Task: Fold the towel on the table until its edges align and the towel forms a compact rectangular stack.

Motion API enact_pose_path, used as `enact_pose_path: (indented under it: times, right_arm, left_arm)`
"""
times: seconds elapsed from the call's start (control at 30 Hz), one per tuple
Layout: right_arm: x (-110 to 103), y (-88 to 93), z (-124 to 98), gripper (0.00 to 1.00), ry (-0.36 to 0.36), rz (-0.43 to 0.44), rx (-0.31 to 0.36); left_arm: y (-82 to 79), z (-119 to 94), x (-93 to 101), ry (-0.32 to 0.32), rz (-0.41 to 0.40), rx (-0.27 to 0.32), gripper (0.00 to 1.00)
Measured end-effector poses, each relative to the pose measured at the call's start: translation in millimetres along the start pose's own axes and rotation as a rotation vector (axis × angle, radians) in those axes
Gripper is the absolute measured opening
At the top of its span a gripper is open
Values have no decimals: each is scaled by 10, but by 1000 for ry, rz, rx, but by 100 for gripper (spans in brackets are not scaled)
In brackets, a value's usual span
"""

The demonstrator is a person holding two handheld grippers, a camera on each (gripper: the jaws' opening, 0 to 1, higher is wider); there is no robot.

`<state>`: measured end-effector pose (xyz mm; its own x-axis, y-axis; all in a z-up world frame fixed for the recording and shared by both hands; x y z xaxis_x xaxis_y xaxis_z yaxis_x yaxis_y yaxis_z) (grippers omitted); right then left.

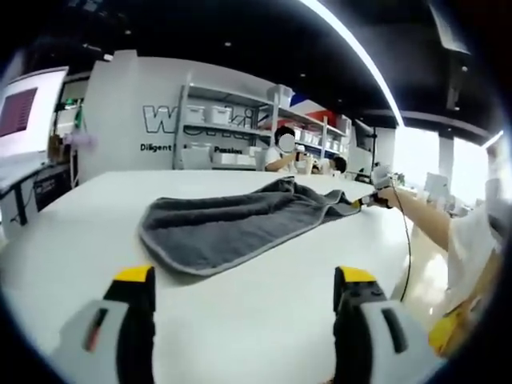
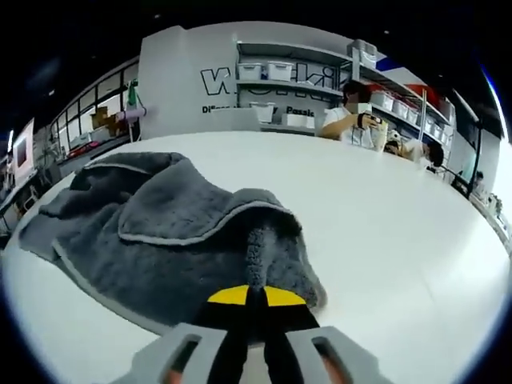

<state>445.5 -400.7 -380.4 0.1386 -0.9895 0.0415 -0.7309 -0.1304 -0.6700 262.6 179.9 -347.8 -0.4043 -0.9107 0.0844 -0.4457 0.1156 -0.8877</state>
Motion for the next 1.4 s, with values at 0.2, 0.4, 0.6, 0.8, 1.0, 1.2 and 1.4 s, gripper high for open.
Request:
enact_pose_path:
  times: [0.2,0.4,0.6,0.8,1.0,1.2,1.4]
  right_arm:
    - [-98,303,-284,4,-15,-51,-5]
    - [-181,607,-577,4,-10,-100,-10]
    - [-271,831,-790,4,-17,-121,-15]
    - [-365,953,-902,4,-19,-138,-2]
    - [-385,913,-975,7,-17,-156,6]
    - [-421,690,-1273,15,46,-215,76]
    - [-599,450,-1529,23,79,-271,190]
  left_arm:
    - [0,-4,-3,7,0,5,97]
    - [5,18,-2,16,-1,3,97]
    - [-2,40,15,26,3,3,97]
    - [-4,51,37,35,7,1,97]
    - [-29,46,59,40,14,7,97]
    - [-28,38,78,43,14,10,97]
    - [-21,37,106,51,16,12,97]
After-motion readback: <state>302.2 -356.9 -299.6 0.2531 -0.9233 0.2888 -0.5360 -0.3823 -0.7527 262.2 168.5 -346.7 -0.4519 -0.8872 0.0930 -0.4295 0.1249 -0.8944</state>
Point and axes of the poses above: the point that each gripper's makers call its tool centre point, and the gripper's own axes: z roughly forward along the fingers, x roughly to its right, y roughly out of its underside, the point moved 6 cm from there along -z, roughly backward along the fingers, and after that the axes turned 14 degrees about -x, right-handed, at the moved point
